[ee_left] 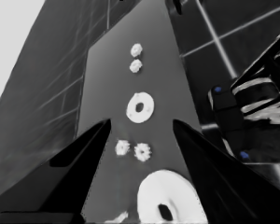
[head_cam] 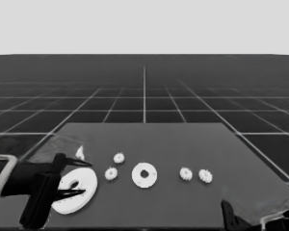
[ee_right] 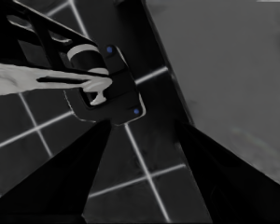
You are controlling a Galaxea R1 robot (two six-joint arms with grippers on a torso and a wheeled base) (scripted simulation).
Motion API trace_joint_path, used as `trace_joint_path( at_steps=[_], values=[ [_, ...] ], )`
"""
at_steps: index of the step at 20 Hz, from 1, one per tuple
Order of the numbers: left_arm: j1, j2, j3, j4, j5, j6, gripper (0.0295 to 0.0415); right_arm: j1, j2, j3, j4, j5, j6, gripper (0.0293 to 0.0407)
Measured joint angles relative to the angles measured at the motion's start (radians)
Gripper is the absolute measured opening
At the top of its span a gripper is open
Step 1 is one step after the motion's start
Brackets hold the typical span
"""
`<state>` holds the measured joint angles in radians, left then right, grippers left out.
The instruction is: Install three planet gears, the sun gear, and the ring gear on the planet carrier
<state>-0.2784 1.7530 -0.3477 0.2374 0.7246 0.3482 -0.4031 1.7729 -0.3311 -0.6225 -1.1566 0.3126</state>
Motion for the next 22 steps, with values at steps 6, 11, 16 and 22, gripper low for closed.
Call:
trace_joint_path(
  at_steps=[6,11,16,22],
  values=[
    [0.002,0.686,-0.434,0.148,0.933,-1.36,0.0403,0.047,-0.013,-0.054,-0.072,-0.023,0.003,0.0384],
    [0.05,0.798,-0.912,-0.251,0.86,-1.591,0.0385,0.048,-0.014,-0.056,-0.075,-0.023,0.003,0.0385],
    [0.396,0.835,-1.04,0.045,0.74,-1.552,0.0385,0.048,-0.014,-0.056,-0.075,-0.023,0.003,0.0385],
    [0.466,0.867,-1.131,0.094,0.696,-1.506,0.0385,0.048,-0.014,-0.056,-0.075,-0.023,0.003,0.0385]
  ],
)
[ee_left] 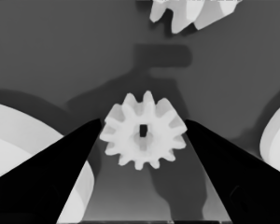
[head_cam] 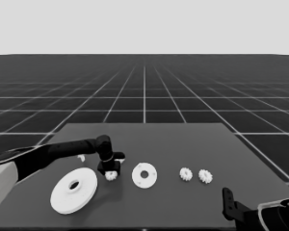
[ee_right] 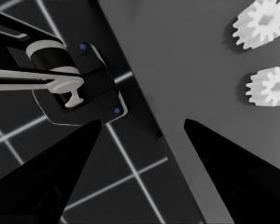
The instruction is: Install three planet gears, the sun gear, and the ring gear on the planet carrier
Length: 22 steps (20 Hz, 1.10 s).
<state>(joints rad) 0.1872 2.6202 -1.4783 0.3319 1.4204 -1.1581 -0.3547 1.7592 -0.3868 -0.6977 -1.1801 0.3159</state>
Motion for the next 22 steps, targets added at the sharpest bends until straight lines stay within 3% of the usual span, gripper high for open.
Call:
trace_joint_path(
  at_steps=[1,3,11,13,15,21,22],
  values=[
    [0.001,0.001,-0.002,0.001,-0.001,0.001,0.0385,0.0,0.0,0.0,0.0,0.0,0.0,0.0385],
    [0.002,0.002,-0.007,0.005,-0.004,0.002,0.0314,0.0,0.0,0.0,0.0,0.0,0.0,0.0385],
    [0.006,0.004,-0.011,0.008,-0.006,0.003,0.0312,0.0,0.0,0.0,0.0,0.0,0.0,0.0385],
    [-0.233,-0.069,0.194,-0.219,0.124,-0.098,0.0312,0.0,0.0,0.0,0.0,0.0,0.0,0.0385],
    [-0.354,-0.064,0.186,-0.322,0.149,-0.095,0.0312,0.0,0.0,0.0,0.0,0.0,0.0,0.0385],
    [-0.408,-0.056,0.162,-0.373,0.161,-0.081,0.0312,0.0,0.0,0.0,0.0,0.0,0.0,0.0385],
    [-0.41,0.044,0.199,-0.375,0.157,-0.249,0.0312,0.0,0.0,0.0,0.0,0.0,0.0,0.0385]
  ],
)
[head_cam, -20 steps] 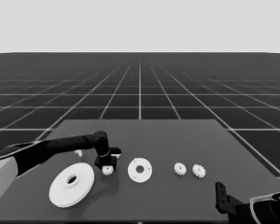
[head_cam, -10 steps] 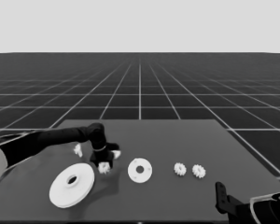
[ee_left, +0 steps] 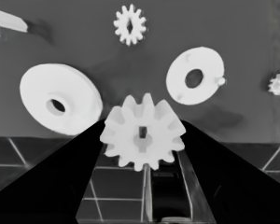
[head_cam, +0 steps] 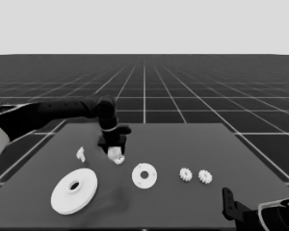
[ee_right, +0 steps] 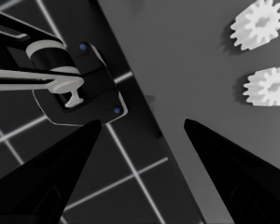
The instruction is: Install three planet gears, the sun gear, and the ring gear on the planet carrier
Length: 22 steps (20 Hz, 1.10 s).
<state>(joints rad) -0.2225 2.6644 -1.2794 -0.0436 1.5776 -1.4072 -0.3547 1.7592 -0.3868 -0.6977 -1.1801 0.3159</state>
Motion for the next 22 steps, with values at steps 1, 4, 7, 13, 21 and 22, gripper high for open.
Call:
trace_joint_path(
  at_steps=[1,4,7,13,21,22],
  values=[
    [-0.001,0.107,-0.001,-0.002,-0.004,-0.087,0.0312,0.0,0.0,0.0,0.0,0.0,0.0,0.0385],
    [-0.003,0.237,-0.049,-0.005,-0.007,-0.155,0.0312,0.0,0.0,0.0,0.0,0.0,0.0,0.0385],
    [-0.004,0.261,-0.065,-0.005,-0.008,-0.165,0.0312,0.0,0.0,0.0,0.0,0.0,0.0,0.0385],
    [0.364,0.28,-0.155,0.363,-0.023,-0.101,0.0312,0.0,0.0,0.0,0.0,0.0,0.0,0.0385],
    [0.407,0.29,-0.201,0.404,-0.041,-0.069,0.0372,0.0,0.0,0.0,0.0,0.0,0.0,0.0385],
    [0.407,0.29,-0.201,0.404,-0.041,-0.069,0.0381,0.0,0.0,0.0,0.0,0.0,0.0,0.0385]
  ],
)
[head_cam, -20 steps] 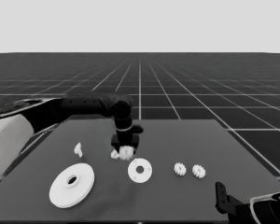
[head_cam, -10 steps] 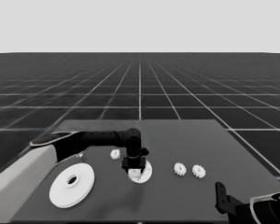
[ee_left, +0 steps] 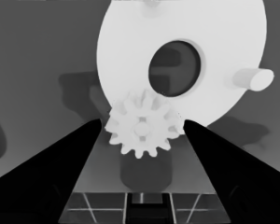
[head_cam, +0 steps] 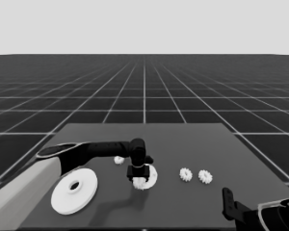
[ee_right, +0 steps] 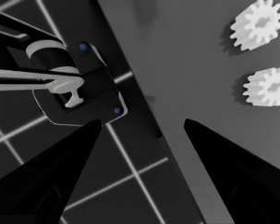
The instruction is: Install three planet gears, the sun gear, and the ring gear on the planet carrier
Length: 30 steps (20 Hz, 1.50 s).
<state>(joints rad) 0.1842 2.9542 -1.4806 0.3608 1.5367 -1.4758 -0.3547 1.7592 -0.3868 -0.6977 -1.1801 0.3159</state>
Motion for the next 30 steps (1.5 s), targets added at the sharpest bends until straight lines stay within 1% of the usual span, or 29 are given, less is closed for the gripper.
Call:
trace_joint_path(
  at_steps=[2,7,8,9,10,11,12,14,17,18,19,21,23,27,28,29,30],
  values=[
    [0.0,0.0,0.0,0.0,0.0,0.0,0.0384,0.0,0.0,0.0,0.0,0.0,0.0,0.0385],
    [0.0,0.0,0.0,0.0,0.0,0.0,0.0385,0.0,0.0,0.0,0.0,0.0,0.0,0.0385],
    [-0.117,-0.028,0.121,-0.146,0.048,-0.085,0.0385,0.0,0.0,0.0,0.0,0.0,0.0,0.0385],
    [-0.24,-0.031,0.158,-0.252,0.05,-0.116,0.0385,0.0,0.0,0.0,0.0,0.0,0.0,0.0385],
    [-0.315,-0.029,0.158,-0.317,0.043,-0.119,0.0385,0.0,0.0,0.0,0.0,0.0,0.0,0.0385],
    [-0.357,-0.027,0.151,-0.356,0.038,-0.114,0.0385,0.0,0.0,0.0,0.0,0.0,0.0,0.0385],
    [-0.381,-0.026,0.145,-0.378,0.036,-0.109,0.0385,0.0,0.0,0.0,0.0,0.0,0.0,0.0385],
    [-0.401,-0.024,0.137,-0.399,0.034,-0.103,0.0385,0.0,0.0,0.0,0.0,0.0,0.0,0.0385],
    [-0.409,-0.023,0.133,-0.408,0.033,-0.1,0.0385,0.0,0.0,0.0,0.0,0.0,0.0,0.0385],
    [-0.406,-0.104,0.015,-0.406,0.041,0.135,0.0385,0.0,0.0,0.0,0.0,0.0,0.0,0.0385],
    [-0.404,-0.158,-0.112,-0.402,0.047,0.291,0.0385,0.0,0.0,0.0,0.0,0.0,0.0,0.0385],
    [-0.401,-0.159,-0.288,-0.397,0.051,0.453,0.0385,0.0,0.0,0.0,0.0,0.0,0.0,0.0385],
    [-0.399,-0.144,-0.364,-0.394,0.052,0.516,0.0385,0.0,0.0,0.0,0.0,0.0,0.0,0.0385],
    [-0.398,-0.134,-0.403,-0.393,0.052,0.547,0.0385,0.0,0.0,0.0,0.0,0.0,0.0,0.0385],
    [-0.286,-0.136,-0.399,-0.276,-0.035,0.546,0.0385,0.0,0.0,0.0,0.0,0.0,0.0,0.0385],
    [-0.176,-0.12,-0.442,-0.207,-0.088,0.566,0.0385,0.0,0.0,0.0,0.0,0.0,0.0,0.0385],
    [-0.117,-0.096,-0.503,-0.172,-0.124,0.595,0.0385,0.0,0.0,0.0,0.0,0.0,0.0,0.0385]
  ],
)
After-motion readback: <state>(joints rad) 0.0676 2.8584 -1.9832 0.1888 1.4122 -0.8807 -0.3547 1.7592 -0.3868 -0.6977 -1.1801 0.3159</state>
